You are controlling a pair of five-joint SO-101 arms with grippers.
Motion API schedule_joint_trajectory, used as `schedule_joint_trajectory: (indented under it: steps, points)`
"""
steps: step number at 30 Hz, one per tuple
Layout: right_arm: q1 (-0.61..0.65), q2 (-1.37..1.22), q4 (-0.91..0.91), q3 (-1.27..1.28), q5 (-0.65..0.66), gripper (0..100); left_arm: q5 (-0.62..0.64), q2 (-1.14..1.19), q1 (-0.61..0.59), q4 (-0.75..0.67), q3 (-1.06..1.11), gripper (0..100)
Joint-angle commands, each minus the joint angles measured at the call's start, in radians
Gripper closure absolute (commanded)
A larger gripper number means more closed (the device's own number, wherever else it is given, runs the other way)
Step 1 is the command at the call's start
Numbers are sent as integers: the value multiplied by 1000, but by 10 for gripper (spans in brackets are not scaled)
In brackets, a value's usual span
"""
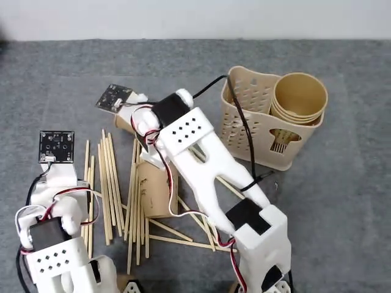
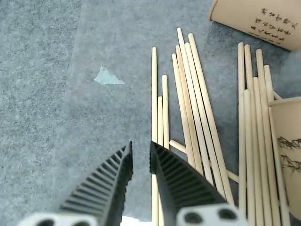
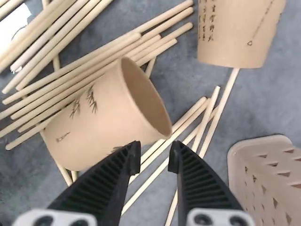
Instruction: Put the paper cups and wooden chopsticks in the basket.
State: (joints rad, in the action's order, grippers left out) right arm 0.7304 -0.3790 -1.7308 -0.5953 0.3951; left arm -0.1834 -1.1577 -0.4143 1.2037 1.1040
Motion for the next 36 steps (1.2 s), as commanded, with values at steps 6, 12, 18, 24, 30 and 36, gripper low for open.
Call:
schedule_joint_trajectory:
  steps: [6, 12, 18, 24, 30, 36]
  points:
    - [76, 50, 2, -18, -2, 868, -2, 8, -2, -18, -10, 934]
    - [88, -67, 45, -21, -32, 868, -2, 9, -2, -18, -8, 934]
    - [54, -131, 58, -23, -35, 835, -2, 6, -2, -18, -1, 934]
    - [51, -130, 53, -25, -34, 870, -2, 5, 0, -18, 1, 934]
    - [30, -77, 18, -25, -34, 828, -2, 5, 0, -18, 1, 934]
    - [-21, -16, 18, -25, -34, 824, -2, 5, 0, -18, 1, 934]
